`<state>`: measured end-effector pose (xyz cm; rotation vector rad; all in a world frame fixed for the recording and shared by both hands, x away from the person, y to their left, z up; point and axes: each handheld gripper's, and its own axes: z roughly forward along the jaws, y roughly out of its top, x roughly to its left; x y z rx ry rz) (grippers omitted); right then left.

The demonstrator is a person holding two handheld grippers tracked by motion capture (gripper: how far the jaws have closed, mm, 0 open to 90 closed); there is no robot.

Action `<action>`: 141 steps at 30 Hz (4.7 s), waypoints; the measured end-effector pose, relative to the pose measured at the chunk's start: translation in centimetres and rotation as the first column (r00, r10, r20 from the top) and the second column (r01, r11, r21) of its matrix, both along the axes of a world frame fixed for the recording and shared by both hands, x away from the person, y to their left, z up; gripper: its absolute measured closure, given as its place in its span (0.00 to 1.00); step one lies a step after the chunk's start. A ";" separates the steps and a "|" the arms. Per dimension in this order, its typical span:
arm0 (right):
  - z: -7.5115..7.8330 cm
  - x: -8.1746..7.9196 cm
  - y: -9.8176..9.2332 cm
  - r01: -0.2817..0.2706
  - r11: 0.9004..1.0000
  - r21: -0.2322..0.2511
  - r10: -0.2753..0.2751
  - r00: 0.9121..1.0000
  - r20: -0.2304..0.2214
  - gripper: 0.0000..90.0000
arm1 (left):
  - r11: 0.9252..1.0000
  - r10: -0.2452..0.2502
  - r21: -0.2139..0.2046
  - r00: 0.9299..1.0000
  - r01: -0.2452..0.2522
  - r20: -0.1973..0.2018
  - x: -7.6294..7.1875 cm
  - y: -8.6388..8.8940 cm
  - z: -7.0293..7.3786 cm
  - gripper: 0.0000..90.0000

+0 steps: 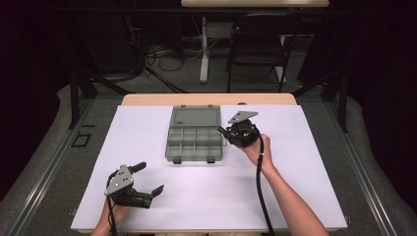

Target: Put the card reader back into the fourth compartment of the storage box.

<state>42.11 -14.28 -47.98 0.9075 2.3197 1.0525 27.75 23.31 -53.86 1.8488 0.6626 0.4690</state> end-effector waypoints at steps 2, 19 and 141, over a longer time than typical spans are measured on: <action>0.0 0.1 0.1 0.006 1.000 -0.003 -0.006 1.000 -0.005 0.82 | 1.000 0.001 -0.001 1.000 -0.001 0.000 0.0 0.0 0.0 0.00; -0.4 1.6 1.6 0.057 0.998 -0.008 -0.058 0.997 -0.044 0.82 | 1.000 0.000 -0.007 1.000 0.000 -0.001 0.1 0.0 0.0 0.00; -0.8 -8.2 -6.5 0.024 0.997 0.069 -0.015 0.991 -0.135 0.01 | 1.000 -0.004 -0.001 1.000 0.004 0.001 0.0 -0.1 0.0 0.00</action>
